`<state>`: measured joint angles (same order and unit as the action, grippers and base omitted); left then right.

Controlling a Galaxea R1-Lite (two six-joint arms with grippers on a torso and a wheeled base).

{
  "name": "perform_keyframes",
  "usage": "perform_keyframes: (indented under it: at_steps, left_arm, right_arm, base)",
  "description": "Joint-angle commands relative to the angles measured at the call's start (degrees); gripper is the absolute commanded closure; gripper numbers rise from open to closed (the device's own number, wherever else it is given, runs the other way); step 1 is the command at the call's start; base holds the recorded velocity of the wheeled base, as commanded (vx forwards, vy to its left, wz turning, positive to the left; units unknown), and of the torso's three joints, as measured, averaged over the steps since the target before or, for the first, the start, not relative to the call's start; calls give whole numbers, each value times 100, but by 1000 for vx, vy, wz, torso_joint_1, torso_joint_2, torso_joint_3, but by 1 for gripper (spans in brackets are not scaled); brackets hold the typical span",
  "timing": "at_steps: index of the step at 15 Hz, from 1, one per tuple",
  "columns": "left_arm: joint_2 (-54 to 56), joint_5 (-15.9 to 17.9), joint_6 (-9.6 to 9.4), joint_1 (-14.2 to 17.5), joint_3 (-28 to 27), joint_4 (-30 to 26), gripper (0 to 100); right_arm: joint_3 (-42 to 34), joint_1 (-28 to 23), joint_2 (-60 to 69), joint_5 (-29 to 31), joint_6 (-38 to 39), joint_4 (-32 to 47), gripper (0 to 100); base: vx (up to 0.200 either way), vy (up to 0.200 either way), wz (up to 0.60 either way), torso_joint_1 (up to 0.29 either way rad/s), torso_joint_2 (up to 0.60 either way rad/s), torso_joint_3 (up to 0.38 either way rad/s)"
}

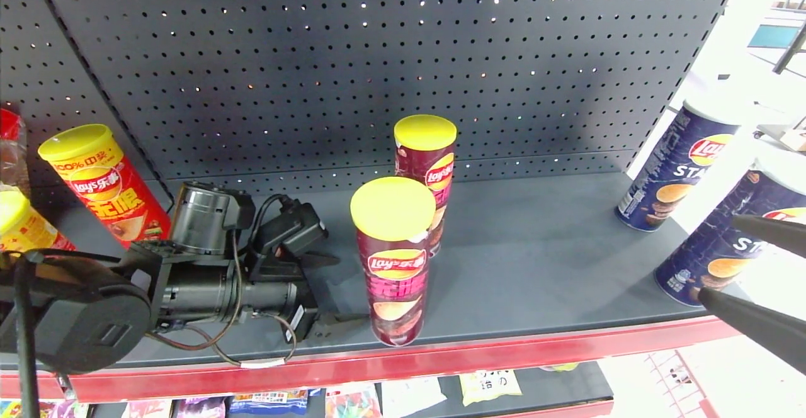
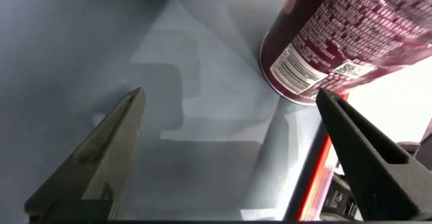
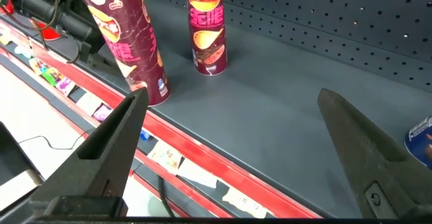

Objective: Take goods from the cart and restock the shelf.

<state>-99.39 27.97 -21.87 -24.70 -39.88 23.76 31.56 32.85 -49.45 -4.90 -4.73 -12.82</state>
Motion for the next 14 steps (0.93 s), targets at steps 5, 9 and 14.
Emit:
perform_keyframes:
  at_steps: [5,9,14]
  left_arm:
    - [-204,-46,-1,-26,-178,164,0]
    - [-221,-46,-1,-35,-249,173,0]
    - [-283,-46,-1,-70,-372,164,0]
  right_arm:
    - [-1,2,-30,-2,-2,-1,0]
    - [-1,2,-30,-2,-2,-1,0]
    - [-1,2,-30,-2,-2,-1,0]
  base:
    - [0,0,0,0,0,0]
    - [0,0,0,0,0,0]
    - [0,0,0,0,0,0]
